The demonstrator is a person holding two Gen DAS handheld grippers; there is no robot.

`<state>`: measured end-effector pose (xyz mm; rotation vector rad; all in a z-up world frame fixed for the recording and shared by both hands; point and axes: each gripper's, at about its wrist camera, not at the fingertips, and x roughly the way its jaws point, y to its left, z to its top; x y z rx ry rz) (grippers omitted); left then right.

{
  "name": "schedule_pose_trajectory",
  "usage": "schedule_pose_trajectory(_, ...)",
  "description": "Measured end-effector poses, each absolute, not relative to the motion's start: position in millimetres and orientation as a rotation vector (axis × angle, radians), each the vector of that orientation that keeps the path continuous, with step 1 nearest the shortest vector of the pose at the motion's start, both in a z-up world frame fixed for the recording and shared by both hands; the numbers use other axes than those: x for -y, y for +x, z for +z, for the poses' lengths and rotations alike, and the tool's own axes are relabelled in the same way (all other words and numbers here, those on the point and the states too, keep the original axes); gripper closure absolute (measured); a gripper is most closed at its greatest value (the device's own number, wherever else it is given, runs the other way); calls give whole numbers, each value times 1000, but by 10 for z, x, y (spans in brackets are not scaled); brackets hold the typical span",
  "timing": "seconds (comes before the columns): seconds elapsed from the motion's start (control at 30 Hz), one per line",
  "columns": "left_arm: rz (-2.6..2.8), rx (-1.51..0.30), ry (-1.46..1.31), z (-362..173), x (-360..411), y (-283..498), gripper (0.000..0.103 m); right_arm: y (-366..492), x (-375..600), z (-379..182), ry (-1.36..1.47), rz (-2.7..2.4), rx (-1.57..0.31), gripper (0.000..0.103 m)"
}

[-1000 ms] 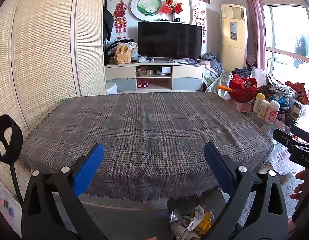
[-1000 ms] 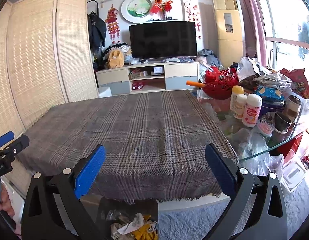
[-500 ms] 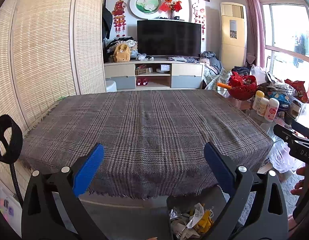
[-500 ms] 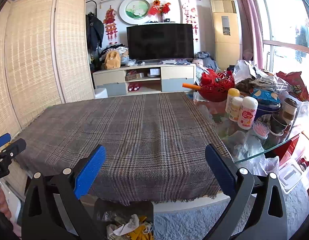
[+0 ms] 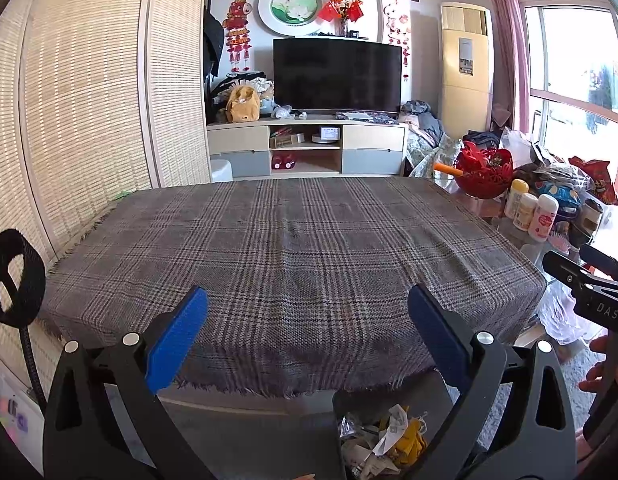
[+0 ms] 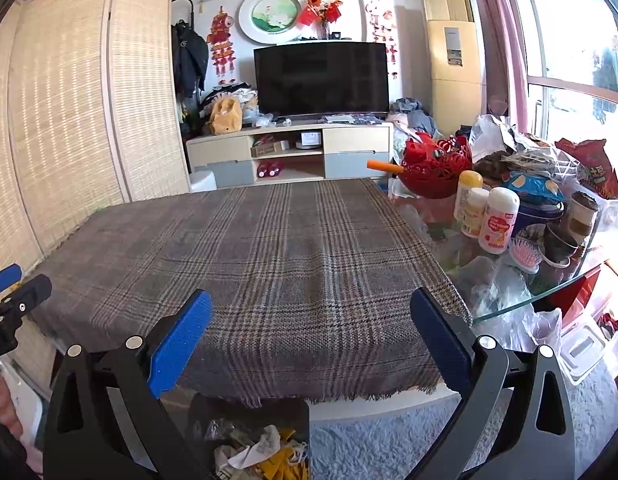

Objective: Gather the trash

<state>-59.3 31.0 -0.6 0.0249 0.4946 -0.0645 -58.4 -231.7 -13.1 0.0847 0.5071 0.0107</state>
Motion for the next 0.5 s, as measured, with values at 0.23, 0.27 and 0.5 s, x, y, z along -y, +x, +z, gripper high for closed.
schedule_pose_trajectory(0.23,-59,-502,20,-10,-293,-583,8,-574,2318,-147,88,12,-514,3)
schedule_pose_trajectory(0.27,-58,-501,19,-7,-290,-586,8,-576,2319,-147,88,12,-514,3)
schedule_pose_trajectory(0.5,-56,-501,23,-16,-284,-586,8,-576,2353,-161,95,9,-517,3)
